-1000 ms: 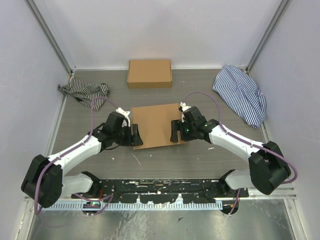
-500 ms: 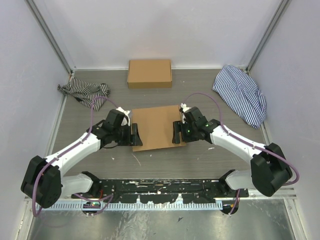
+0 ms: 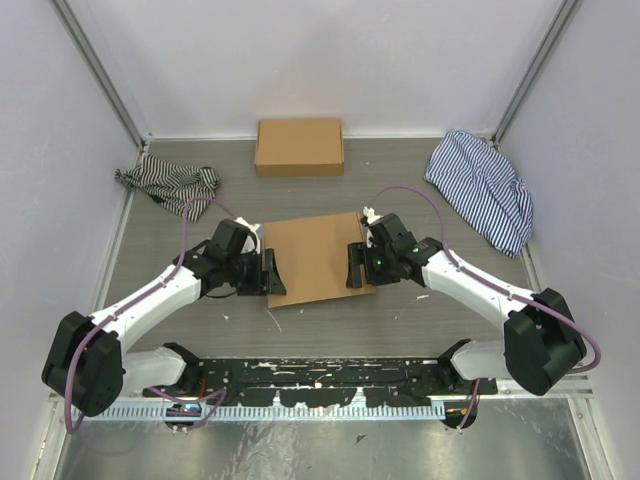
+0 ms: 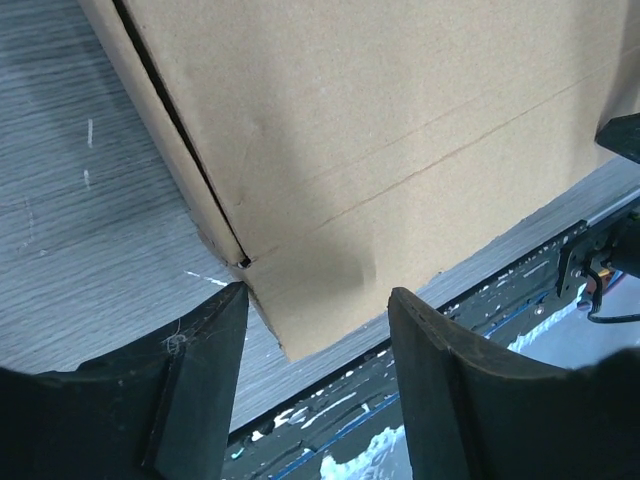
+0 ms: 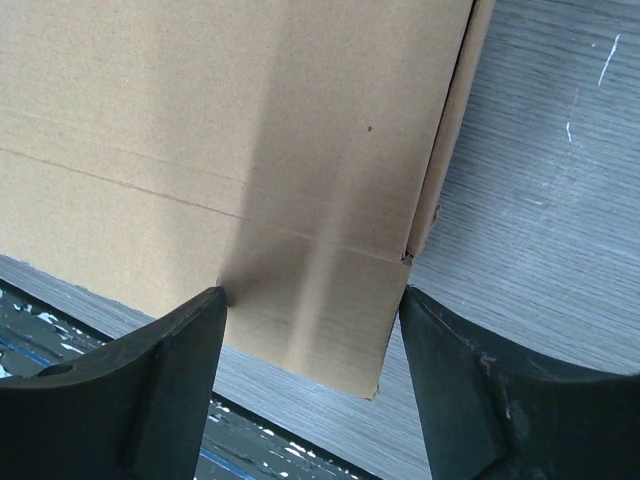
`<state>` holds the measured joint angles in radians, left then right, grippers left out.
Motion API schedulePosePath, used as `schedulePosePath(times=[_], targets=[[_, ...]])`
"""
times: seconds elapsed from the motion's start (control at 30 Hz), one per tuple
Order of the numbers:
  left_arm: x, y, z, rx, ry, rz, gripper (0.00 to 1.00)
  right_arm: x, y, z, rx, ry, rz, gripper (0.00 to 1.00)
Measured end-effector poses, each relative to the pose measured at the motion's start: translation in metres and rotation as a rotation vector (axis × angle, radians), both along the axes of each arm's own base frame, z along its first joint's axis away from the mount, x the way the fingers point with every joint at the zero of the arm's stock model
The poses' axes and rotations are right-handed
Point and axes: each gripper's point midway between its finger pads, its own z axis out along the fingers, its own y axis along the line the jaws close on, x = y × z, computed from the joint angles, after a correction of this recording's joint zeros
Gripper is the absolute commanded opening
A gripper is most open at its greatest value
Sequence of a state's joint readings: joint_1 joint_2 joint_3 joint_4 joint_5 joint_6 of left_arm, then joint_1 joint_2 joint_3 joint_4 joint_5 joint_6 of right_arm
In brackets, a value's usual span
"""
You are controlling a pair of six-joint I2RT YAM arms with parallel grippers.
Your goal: Fold the paper box
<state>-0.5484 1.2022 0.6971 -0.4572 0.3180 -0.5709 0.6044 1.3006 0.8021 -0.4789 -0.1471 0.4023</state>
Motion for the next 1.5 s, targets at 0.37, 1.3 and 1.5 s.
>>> schedulePosePath(times=[0.37,1.3,1.5], targets=[[-0.007,-0.001,0.007,-0.048,0.044,0.010,0.62,0.000,0.000,0.006,-0.005,0.008,-0.007,0.76],[0.003,0.003,0.020,-0.197,0.105,0.084,0.59,0.002,0.007,0.022,0.048,0.062,-0.081,0.81],[0.005,0.007,0.014,-0.167,0.091,0.083,0.58,0.007,0.010,0.012,0.040,0.067,-0.078,0.79]])
